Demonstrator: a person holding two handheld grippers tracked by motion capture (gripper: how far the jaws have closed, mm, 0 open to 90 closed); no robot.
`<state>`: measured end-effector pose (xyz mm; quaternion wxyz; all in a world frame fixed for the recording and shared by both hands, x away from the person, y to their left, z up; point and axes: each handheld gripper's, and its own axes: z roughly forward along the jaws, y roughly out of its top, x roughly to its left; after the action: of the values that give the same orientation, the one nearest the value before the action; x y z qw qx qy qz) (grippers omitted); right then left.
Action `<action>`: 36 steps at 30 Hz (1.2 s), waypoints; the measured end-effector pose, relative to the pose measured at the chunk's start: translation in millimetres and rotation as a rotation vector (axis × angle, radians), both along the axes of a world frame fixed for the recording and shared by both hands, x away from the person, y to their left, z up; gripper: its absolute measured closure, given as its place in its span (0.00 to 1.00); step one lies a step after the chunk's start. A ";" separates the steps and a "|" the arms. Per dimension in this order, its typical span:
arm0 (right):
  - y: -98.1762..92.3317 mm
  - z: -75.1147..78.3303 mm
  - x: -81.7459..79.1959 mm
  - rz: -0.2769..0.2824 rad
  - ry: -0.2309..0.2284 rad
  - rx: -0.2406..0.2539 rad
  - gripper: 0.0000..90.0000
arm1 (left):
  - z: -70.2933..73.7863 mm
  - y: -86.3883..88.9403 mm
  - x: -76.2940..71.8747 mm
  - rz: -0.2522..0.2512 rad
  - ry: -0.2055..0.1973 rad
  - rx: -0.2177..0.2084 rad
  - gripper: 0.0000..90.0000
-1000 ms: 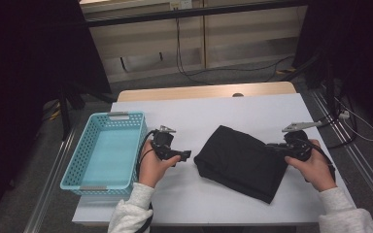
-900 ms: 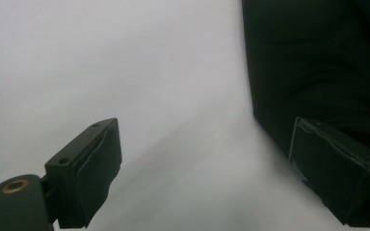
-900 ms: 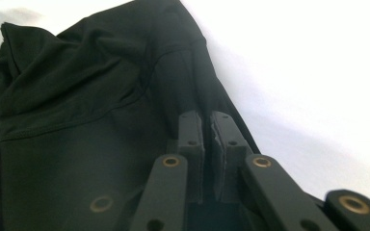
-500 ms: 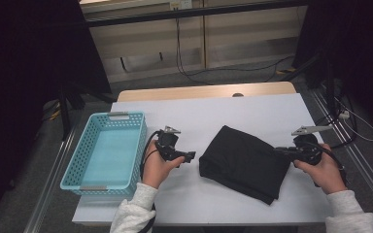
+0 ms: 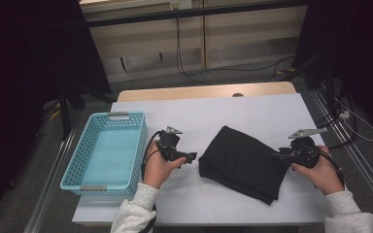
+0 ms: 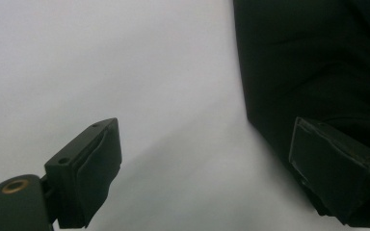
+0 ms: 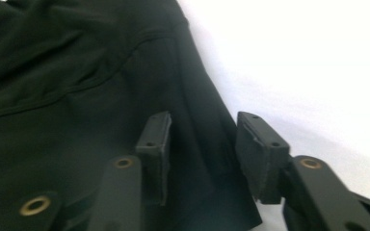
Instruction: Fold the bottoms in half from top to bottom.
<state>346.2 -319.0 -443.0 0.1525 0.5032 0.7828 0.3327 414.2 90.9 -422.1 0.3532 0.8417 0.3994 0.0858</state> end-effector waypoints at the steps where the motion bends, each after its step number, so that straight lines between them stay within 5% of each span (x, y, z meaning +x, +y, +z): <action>1: 1.2 -4.2 1.8 0.002 0.020 -0.009 0.61 | 0.5 0.6 0.3 0.002 0.000 -0.004 0.12; 3: 0.5 -8.6 3.4 -0.004 0.032 0.003 0.63 | 1.0 3.2 1.3 0.007 0.000 -0.003 0.12; 7: 1.0 -7.0 2.2 0.023 0.035 0.029 0.88 | 1.4 5.2 2.0 0.017 -0.002 -0.012 0.12; 9: 4.9 -4.4 1.8 0.044 0.027 -0.009 0.90 | 1.7 5.2 1.9 0.017 -0.003 -0.013 0.12; 12: 6.6 -0.8 2.8 0.047 0.024 -0.002 0.90 | 2.3 5.0 1.8 0.014 -0.005 -0.012 0.13; 15: 9.0 9.0 6.4 0.038 -0.042 -0.004 0.90 | 1.6 4.8 2.1 0.009 -0.001 -0.013 0.13; 18: 7.5 5.5 11.5 0.020 -0.042 0.006 0.90 | 0.8 4.1 1.6 0.013 -0.001 -0.010 0.12; 20: 9.1 -1.2 14.4 0.033 -0.012 -0.030 0.88 | 0.9 3.6 0.9 0.007 0.003 -0.014 0.12; 21: 9.3 -5.0 14.6 0.024 -0.014 -0.019 0.74 | 1.0 1.9 -0.3 -0.005 0.004 -0.024 0.12; 22: 9.3 -5.0 14.6 0.024 -0.014 -0.019 0.74 | 1.0 1.9 -0.3 -0.005 0.004 -0.024 0.12; 23: 8.2 -3.6 13.6 0.006 -0.026 -0.012 0.63 | 0.8 0.1 -1.5 -0.013 0.008 -0.028 0.12; 28: 6.0 0.5 9.7 -0.002 -0.061 0.002 0.53 | 1.2 -0.2 -5.6 -0.018 0.021 -0.049 0.12; 29: 4.5 2.7 7.7 -0.019 -0.086 0.018 0.43 | 1.0 -0.4 -7.6 -0.021 0.022 -0.053 0.12; 36: 5.2 5.5 5.1 -0.036 -0.124 0.028 0.31 | -10.9 -14.3 -20.9 -0.068 0.028 -0.027 0.18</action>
<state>351.2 -313.8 -437.4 0.1995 0.4978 0.7580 0.3713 393.3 76.5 -432.9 0.3615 0.8511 0.3765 0.0565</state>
